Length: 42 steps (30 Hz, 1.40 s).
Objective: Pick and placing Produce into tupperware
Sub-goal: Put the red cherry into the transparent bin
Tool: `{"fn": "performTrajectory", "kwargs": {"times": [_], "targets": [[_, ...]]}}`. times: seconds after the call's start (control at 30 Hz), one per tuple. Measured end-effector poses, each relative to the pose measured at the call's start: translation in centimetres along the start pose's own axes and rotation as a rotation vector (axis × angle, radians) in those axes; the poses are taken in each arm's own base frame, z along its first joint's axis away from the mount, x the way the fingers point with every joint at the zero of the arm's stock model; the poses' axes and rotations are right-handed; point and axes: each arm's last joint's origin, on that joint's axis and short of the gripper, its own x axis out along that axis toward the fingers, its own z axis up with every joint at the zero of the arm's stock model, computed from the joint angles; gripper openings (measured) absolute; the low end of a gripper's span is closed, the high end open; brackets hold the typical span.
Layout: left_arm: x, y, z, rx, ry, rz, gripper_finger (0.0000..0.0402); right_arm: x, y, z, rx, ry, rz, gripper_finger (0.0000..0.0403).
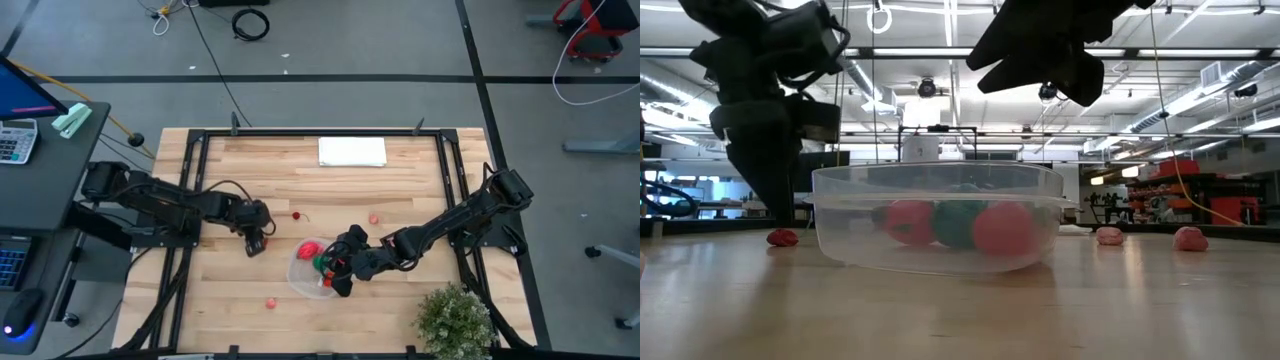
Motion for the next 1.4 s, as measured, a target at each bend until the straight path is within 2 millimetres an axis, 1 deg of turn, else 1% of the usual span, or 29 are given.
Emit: {"fn": "performTrajectory", "kwargs": {"times": [0.17,0.27,0.53,0.83,0.97,1.03,1.13,1.27,1.33,1.4], "targets": [[0.0,-0.7,-0.2,-0.020,-0.007,-0.021,0.0153,0.0,0.0,0.0,0.000,0.000,0.000,0.0132],[0.4,-1.0,-0.4,-0.044,0.014,-0.016,0.0159,0.0,0.0,0.0,0.000,0.000,0.000,0.0133],[2.5,-1.6,-0.5,-0.028,0.043,0.003,0.0173,0.0,0.0,0.0,-0.004,0.003,-0.002,0.0132],[2.5,-1.7,-0.3,-0.029,0.007,0.008,0.0163,0.0,0.0,0.0,-0.031,0.004,-0.001,0.0133],[2.5,-1.6,-0.3,-0.029,0.003,0.013,0.0142,0.0,0.0,0.0,-0.031,0.003,-0.001,0.0133],[2.5,-1.6,-0.3,-0.028,0.001,0.016,0.0122,0.0,0.0,0.0,-0.032,0.004,-0.001,0.0132],[2.6,-1.9,-0.1,0.011,-0.029,0.000,0.0081,0.0,0.0,0.0,-0.031,0.003,-0.001,0.0132],[2.2,-3.3,0.8,0.075,-0.150,-0.093,0.0021,0.1,-0.1,0.0,-0.044,-0.013,-0.023,0.0132],[1.5,-4.5,1.5,0.118,-0.219,-0.143,0.0011,0.0,-0.2,0.1,-0.069,-0.029,-0.044,0.0132],[0.4,-5.8,2.5,0.163,-0.287,-0.191,0.0016,-0.2,-0.3,0.4,-0.079,-0.051,-0.067,0.0132]]}}
